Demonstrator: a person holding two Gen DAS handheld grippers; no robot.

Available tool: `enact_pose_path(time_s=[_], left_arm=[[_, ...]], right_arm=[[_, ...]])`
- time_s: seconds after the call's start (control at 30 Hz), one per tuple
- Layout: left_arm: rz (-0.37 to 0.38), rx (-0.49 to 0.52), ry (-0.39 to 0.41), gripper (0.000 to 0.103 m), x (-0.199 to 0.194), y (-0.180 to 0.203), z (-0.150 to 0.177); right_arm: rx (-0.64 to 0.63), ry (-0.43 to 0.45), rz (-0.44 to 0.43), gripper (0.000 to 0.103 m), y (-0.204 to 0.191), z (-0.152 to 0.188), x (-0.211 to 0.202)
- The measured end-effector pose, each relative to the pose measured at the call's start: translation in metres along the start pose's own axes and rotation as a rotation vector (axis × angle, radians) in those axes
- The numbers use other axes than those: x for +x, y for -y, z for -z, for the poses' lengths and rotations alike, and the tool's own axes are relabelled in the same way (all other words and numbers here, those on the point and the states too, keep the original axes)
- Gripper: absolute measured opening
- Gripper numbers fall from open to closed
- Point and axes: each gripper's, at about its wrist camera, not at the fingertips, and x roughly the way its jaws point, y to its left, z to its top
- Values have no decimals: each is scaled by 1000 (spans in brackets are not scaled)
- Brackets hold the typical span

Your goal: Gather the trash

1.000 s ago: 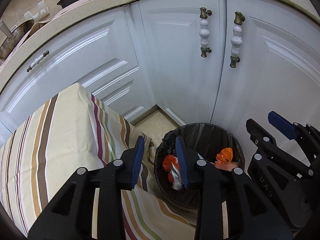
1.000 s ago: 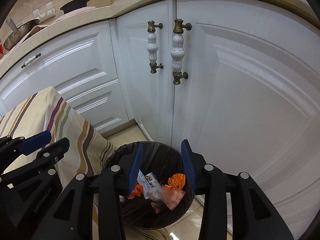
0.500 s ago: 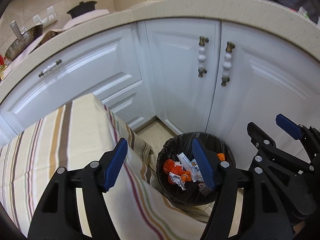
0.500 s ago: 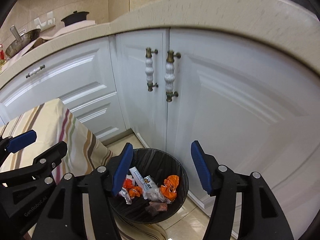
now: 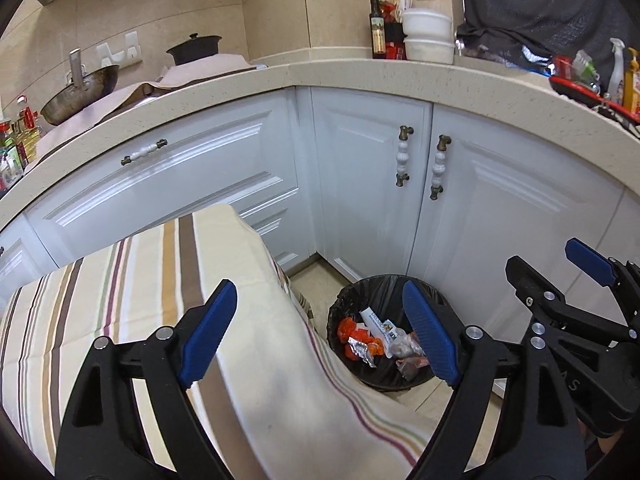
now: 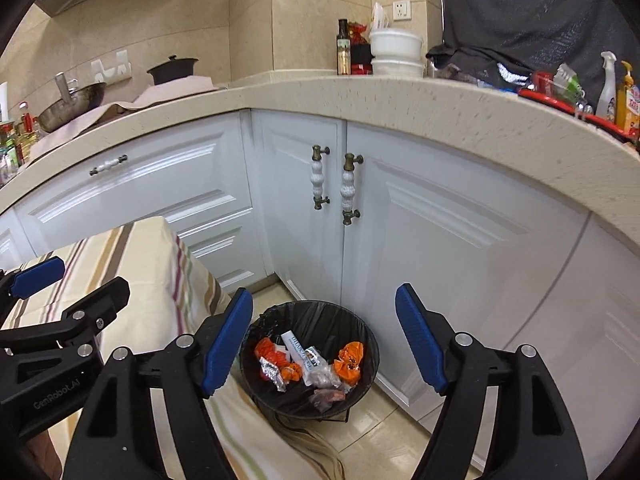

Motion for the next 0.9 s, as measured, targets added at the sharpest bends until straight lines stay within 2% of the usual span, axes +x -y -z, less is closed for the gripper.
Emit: enact_pose_path(time_s=[0.07,0.47,0.9], left_arm=[[2,1,18,89,-11,-4,3],[7,-19,119,94,-75,-22,11],[36,-41,149,95,-99,-32,14]], right_arm=[[-8,11,4,74,-3,2,-11],[10,94,43,77,-10,12,-84],[5,160,89,79,-11,12,-118]])
